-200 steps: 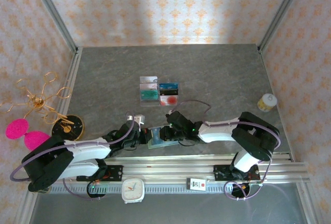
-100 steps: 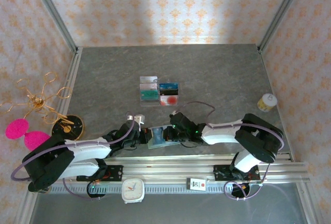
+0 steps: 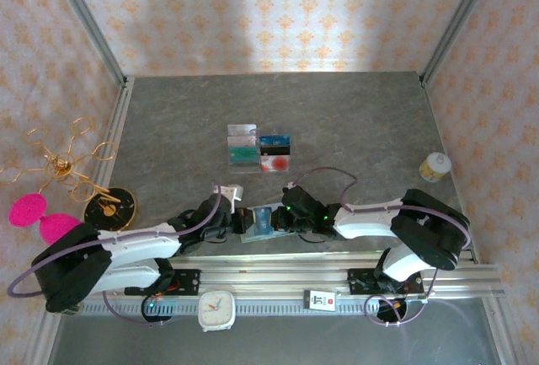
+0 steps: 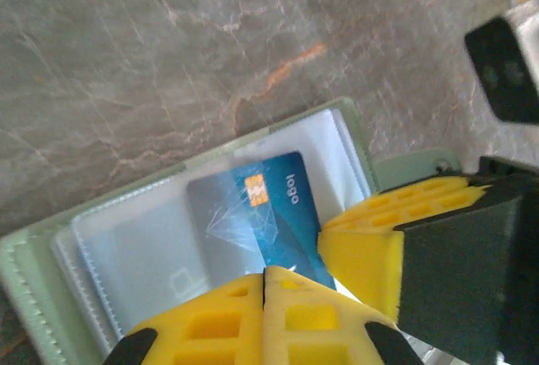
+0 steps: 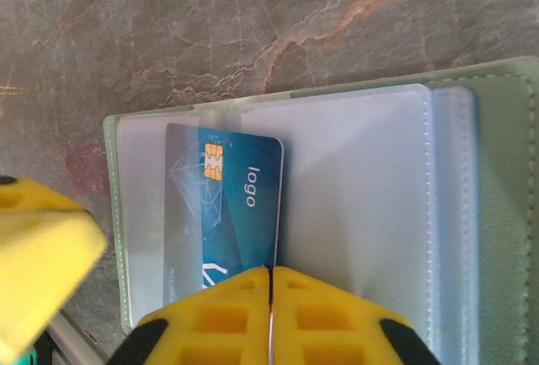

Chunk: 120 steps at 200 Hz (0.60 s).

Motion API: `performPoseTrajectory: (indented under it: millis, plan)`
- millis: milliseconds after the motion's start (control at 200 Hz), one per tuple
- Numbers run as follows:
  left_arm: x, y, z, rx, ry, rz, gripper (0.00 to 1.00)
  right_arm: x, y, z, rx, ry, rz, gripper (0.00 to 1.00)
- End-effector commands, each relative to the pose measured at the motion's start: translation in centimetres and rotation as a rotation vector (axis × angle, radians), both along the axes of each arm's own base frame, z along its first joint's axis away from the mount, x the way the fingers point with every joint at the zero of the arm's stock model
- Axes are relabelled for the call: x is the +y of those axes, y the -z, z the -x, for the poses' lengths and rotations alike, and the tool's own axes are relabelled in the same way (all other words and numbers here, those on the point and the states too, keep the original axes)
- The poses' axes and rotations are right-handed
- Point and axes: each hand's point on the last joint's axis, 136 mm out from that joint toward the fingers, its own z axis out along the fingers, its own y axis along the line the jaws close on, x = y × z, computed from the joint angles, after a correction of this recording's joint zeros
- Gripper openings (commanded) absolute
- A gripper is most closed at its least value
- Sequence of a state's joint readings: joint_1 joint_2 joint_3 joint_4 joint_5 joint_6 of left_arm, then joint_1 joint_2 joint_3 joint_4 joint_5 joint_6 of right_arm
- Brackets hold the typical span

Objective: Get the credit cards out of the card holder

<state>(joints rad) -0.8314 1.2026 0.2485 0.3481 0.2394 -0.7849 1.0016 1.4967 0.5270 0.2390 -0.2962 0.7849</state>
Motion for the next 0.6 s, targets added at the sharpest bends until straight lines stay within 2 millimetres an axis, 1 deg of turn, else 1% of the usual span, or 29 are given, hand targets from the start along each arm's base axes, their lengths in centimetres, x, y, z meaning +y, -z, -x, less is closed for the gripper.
performPoseTrajectory:
  millis: [0,95,230,260,320,395,451,526,596]
  plan:
    - [-0.2,0.8,0.0,0.019,0.005,-0.023,0.0,-0.3,0.1,0.0,-0.013,0.004,0.005,0.18]
    - [0.0,1.6,0.2,0.033,0.005,-0.041,0.0,-0.1,0.1,0.1,-0.014,-0.004,-0.002,0.22]
    - [-0.4,2.2,0.5,0.054,0.027,-0.04,0.0,0.5,0.5,0.3,0.001,-0.03,-0.012,0.22]
    - [-0.4,2.3,0.5,0.06,0.028,-0.045,0.0,0.5,0.7,0.3,0.003,-0.028,-0.007,0.21]
    - [-0.3,2.6,0.7,0.066,0.031,-0.051,0.0,0.5,0.5,0.1,-0.006,-0.024,-0.01,0.15]
    - [0.0,2.6,0.8,0.065,0.026,-0.056,0.0,-0.1,0.1,-0.5,-0.032,0.007,0.015,0.08]
    - [0.3,2.5,0.8,0.057,0.02,-0.057,0.0,-1.1,-0.2,-0.9,-0.058,0.033,0.045,0.04]
    - [0.6,2.2,0.7,0.047,0.012,-0.05,0.0,-2.6,-1.2,-1.5,-0.108,0.06,0.068,0.01]
    - [0.6,1.9,0.5,0.038,0.012,-0.045,0.0,-3.5,-2.7,-1.9,-0.17,0.051,0.07,0.0]
